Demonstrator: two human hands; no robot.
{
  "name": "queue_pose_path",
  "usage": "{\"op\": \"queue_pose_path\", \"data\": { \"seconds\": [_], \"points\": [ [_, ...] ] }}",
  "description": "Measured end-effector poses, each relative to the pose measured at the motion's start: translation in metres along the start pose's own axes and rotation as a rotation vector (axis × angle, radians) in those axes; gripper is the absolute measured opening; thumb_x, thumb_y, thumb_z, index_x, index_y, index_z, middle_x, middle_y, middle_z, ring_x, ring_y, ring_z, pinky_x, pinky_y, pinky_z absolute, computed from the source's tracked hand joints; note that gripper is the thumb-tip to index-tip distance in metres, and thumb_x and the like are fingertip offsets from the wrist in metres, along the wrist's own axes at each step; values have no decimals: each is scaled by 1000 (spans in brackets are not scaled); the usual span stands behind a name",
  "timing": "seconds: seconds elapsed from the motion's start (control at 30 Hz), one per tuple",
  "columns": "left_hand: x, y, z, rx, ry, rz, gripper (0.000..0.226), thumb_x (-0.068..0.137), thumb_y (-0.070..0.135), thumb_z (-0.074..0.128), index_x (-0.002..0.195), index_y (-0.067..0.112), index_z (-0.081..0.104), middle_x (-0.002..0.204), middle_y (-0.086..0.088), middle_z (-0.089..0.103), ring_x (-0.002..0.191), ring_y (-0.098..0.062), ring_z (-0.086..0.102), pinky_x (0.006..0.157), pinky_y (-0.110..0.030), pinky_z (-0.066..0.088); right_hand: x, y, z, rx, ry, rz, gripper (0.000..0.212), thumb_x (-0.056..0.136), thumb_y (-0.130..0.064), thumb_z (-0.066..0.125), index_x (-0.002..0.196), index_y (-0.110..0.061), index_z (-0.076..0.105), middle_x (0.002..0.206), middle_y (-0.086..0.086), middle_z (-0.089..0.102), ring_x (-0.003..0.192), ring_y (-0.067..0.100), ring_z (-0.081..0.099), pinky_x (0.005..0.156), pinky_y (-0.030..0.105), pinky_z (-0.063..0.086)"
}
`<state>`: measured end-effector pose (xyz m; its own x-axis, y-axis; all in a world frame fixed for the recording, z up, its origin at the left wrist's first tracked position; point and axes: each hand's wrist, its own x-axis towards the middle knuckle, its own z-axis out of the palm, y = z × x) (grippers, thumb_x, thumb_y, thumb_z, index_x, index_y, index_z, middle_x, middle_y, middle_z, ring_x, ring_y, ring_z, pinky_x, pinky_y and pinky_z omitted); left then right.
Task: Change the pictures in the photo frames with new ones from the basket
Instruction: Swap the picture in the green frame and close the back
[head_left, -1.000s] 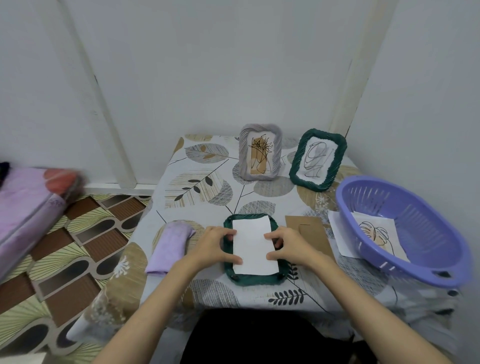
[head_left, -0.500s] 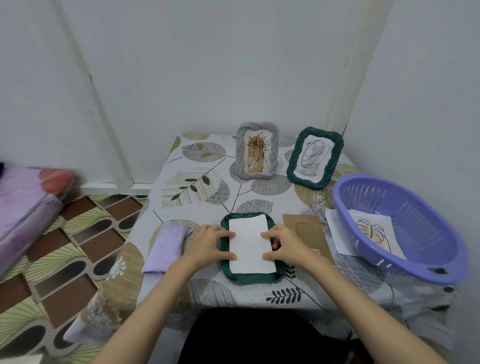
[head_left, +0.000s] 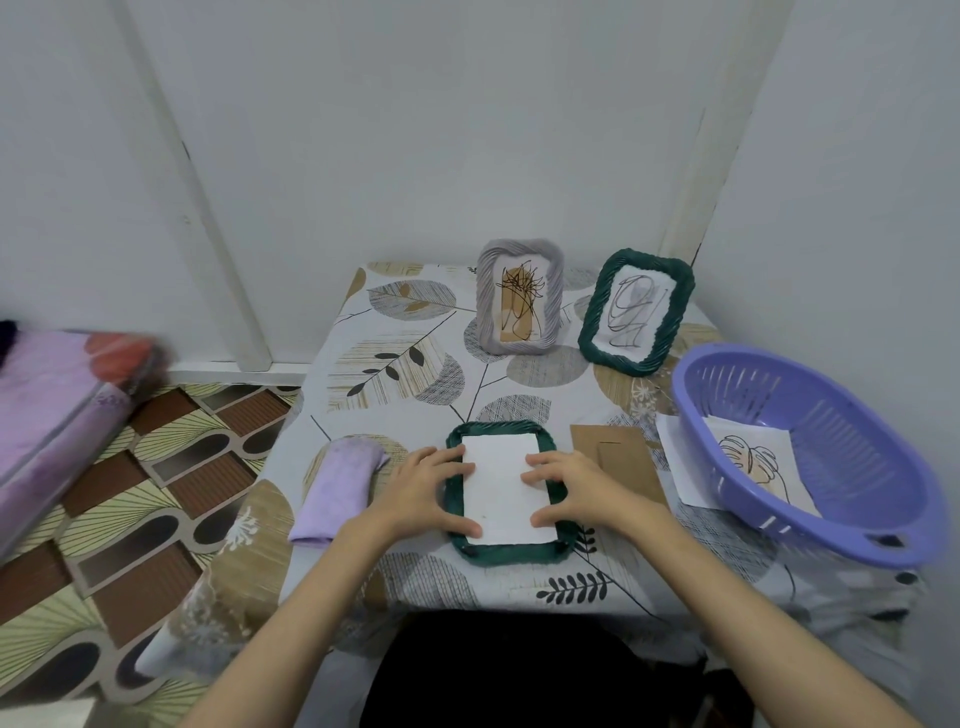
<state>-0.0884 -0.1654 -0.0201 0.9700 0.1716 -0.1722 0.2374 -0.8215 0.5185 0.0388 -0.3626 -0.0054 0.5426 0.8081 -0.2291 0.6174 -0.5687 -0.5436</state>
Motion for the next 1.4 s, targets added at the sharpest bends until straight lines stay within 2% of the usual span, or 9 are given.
{"op": "queue_pose_path", "data": {
  "seconds": [0.17, 0.33, 0.53, 0.73, 0.87, 0.97, 1.1, 1.23, 1.4],
  "points": [
    [2, -2, 1, 4, -7, -8, 90, 60, 55, 77, 138, 29, 40, 151, 19, 23, 141, -15, 12, 115, -41, 13, 1, 0, 0, -19, -15, 3, 61, 77, -27, 72, 132, -19, 49, 148, -5, 31, 136, 20, 19, 112, 36, 16],
    [1, -3, 0, -11, -15, 16, 117, 33, 80, 54, 138, 29, 39, 150, 19, 24, 140, -15, 13, 115, -38, 15, 1, 0, 1, -28, -30, 7, 61, 78, -27, 72, 133, -19, 48, 149, -5, 30, 136, 20, 18, 112, 38, 16],
    [4, -4, -3, 14, 1, -6, 139, 18, 98, 37, 141, 35, 32, 156, 9, -1, 142, -19, 3, 116, -42, 10, 0, -3, -1, -26, -42, 13, 60, 79, -26, 71, 134, -18, 47, 149, -5, 29, 137, 21, 17, 112, 38, 16],
    [5, -1, -4, 13, -61, -71, 115, 42, 78, 66, 142, 38, 27, 157, 6, -3, 143, -22, -1, 115, -44, 6, 0, -1, 0, -14, -26, 2, 59, 78, -26, 72, 133, -18, 49, 148, -4, 32, 135, 19, 22, 111, 34, 18],
    [7, -3, -2, 30, -49, -69, 99, 59, 61, 75, 143, 38, 27, 157, 7, -4, 143, -22, -2, 116, -46, 7, -4, 11, -3, 162, 313, 54, 47, 79, -24, 70, 124, -19, 56, 140, -2, 43, 128, 21, 37, 109, 39, 31],
    [8, -5, -2, 35, -54, -66, 108, 49, 72, 72, 142, 39, 27, 156, 7, -3, 143, -24, -1, 115, -47, 7, -10, 30, -4, 66, 560, 249, 44, 84, -21, 65, 125, -12, 54, 136, 6, 45, 124, 25, 37, 107, 39, 31],
    [8, -6, -2, 19, -43, -67, 139, 15, 97, 40, 142, 41, 27, 156, 7, -4, 142, -24, -1, 115, -47, 7, -17, 45, 2, -71, 630, 466, 55, 84, -38, 60, 128, -6, 49, 139, 13, 38, 125, 30, 32, 103, 42, 32],
    [7, -6, -1, 3, -41, -68, 140, 14, 95, 44, 142, 41, 27, 157, 5, -5, 143, -24, -3, 114, -47, 7, -18, 44, 4, -117, 616, 629, 70, 75, -56, 62, 117, -1, 56, 139, 19, 36, 125, 34, 32, 101, 43, 32],
    [4, -4, -4, -23, -42, -70, 135, 19, 92, 54, 141, 41, 28, 157, 4, -4, 143, -23, -3, 114, -48, 6, -14, 41, 1, 49, 692, 626, 61, 71, -37, 69, 114, 4, 55, 128, 22, 43, 120, 36, 36, 102, 43, 34]
  ]
}}
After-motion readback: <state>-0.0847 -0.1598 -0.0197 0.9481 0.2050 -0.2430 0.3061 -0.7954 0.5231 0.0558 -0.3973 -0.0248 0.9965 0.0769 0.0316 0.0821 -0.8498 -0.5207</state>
